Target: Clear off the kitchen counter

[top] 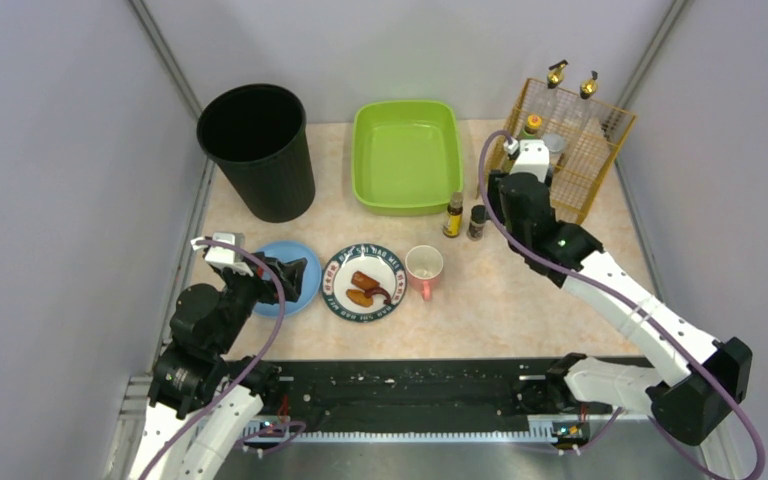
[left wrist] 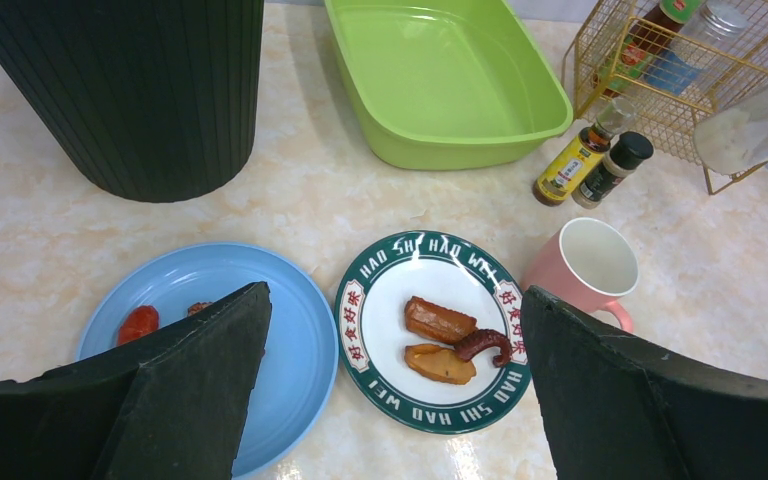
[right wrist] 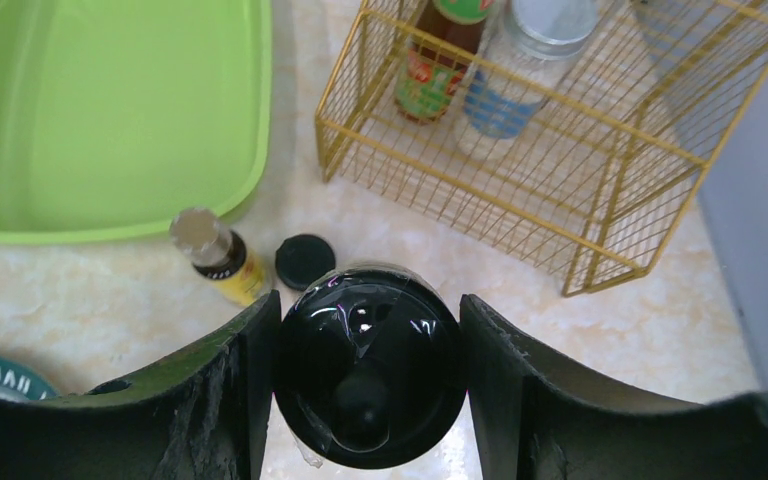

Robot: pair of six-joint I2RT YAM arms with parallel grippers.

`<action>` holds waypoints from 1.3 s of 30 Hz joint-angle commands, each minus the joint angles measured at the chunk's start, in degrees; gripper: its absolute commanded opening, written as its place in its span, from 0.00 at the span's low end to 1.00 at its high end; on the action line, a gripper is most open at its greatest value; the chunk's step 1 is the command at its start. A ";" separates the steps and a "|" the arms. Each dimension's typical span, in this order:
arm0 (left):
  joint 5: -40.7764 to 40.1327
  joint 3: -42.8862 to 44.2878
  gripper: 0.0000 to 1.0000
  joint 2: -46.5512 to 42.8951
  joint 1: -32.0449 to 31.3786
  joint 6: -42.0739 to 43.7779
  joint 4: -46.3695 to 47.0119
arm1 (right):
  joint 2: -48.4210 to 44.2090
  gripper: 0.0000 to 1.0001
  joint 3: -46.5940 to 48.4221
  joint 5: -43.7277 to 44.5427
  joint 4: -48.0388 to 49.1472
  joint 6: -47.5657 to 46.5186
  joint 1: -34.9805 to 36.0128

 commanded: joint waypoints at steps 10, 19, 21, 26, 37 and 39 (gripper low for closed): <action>0.34 -0.25 0.99 -0.64 -0.18 0.34 1.94 | 3.14 0.00 12.01 6.30 9.83 -3.33 -10.27; 0.39 -0.27 0.99 -0.76 -0.30 0.35 2.04 | 7.00 0.00 16.30 4.79 14.30 -2.24 -21.11; 0.47 -0.24 0.99 -0.71 -0.25 0.36 2.00 | 7.87 0.00 16.84 3.98 15.04 -1.50 -23.44; 0.35 -0.19 0.99 -0.64 -0.25 0.35 1.95 | 10.94 0.00 17.24 1.94 16.34 0.67 -27.83; 0.33 -0.26 0.99 -0.51 -0.26 0.42 1.90 | 17.55 0.00 18.18 -0.30 18.95 1.87 -32.84; 0.30 -0.25 0.99 -0.45 -0.31 0.44 1.96 | 18.58 0.00 18.38 -0.74 19.31 1.89 -33.91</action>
